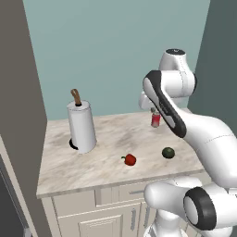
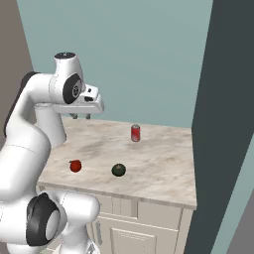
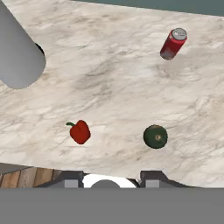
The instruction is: Place the bell pepper and squash inside the fridge drawer. Close the drawer after placing the vegetables.
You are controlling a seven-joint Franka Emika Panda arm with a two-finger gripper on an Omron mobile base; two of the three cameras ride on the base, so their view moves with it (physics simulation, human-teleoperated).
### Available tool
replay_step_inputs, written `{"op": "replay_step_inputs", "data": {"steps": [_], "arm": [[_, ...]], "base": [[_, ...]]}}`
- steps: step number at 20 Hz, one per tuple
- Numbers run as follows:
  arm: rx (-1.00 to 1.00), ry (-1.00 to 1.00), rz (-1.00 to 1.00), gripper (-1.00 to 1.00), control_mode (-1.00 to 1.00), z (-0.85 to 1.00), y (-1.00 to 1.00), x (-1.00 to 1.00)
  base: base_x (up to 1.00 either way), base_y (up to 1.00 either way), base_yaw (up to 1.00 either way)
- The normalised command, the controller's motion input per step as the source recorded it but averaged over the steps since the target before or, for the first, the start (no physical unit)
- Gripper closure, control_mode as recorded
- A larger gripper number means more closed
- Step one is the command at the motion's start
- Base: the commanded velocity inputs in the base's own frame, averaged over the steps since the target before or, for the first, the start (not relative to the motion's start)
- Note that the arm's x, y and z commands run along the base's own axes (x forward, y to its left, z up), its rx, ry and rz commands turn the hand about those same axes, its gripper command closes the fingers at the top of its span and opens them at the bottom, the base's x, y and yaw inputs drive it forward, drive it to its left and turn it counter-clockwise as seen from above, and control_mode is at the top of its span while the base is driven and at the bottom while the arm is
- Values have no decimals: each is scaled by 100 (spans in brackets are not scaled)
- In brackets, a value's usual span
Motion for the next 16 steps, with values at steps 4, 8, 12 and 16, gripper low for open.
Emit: {"op": "replay_step_inputs", "data": {"steps": [4, 8, 12, 16], "arm": [[-1, 0, 0, -100, -100, -3, 1, -9], [-6, 1, 0, -100, -100, -52, 10, -6], [0, 0, 0, -100, -100, -98, 23, -10], [0, 0, -3, -100, -100, -100, 76, 0]], "base": [[0, 0, 0], [0, 0, 0], [0, 0, 0], [0, 0, 0]]}}
